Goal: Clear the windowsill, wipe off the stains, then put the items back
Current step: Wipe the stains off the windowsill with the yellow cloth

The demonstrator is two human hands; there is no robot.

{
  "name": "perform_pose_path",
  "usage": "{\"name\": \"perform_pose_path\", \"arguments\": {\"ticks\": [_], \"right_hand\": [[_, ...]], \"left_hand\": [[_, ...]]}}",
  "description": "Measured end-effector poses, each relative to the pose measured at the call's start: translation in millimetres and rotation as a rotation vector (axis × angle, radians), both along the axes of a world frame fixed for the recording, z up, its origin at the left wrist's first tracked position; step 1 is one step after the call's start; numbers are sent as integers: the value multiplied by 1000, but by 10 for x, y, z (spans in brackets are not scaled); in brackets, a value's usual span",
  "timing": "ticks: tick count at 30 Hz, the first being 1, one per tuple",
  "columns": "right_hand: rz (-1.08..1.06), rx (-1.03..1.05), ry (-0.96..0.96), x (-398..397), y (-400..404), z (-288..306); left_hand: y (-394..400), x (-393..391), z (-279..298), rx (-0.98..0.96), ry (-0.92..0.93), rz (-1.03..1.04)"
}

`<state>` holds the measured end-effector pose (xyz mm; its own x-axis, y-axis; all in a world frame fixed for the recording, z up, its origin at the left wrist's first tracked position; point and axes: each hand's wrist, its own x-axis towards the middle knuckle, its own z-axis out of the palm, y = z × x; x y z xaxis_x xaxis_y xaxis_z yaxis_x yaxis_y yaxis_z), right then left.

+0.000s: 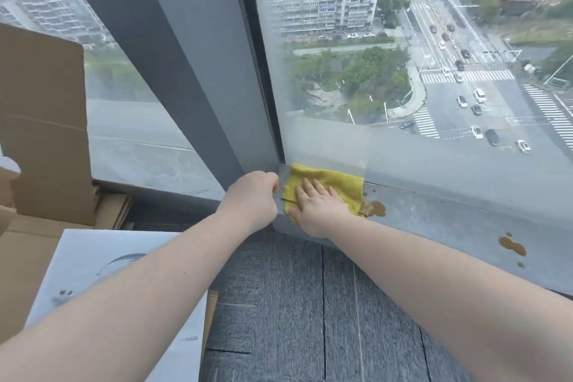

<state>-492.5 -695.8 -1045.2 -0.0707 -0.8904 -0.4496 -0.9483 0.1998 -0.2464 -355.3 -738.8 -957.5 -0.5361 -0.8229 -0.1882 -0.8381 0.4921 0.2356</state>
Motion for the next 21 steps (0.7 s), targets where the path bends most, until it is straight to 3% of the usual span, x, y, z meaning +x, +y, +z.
{"name": "perform_pose_path", "arguments": {"ticks": [4, 10, 17, 21], "right_hand": [[35, -24, -102, 166, -208, -90], [121, -47, -81, 208, -300, -194], [165, 47, -36, -190, -19, -90], [105, 99, 21, -636, 395, -8]], "left_hand": [[27, 86, -9, 7, -34, -20], [34, -23, -35, -4, -80, -42], [35, -172, -222, 55, -154, -79], [191, -282, -407, 151, -246, -203]]}}
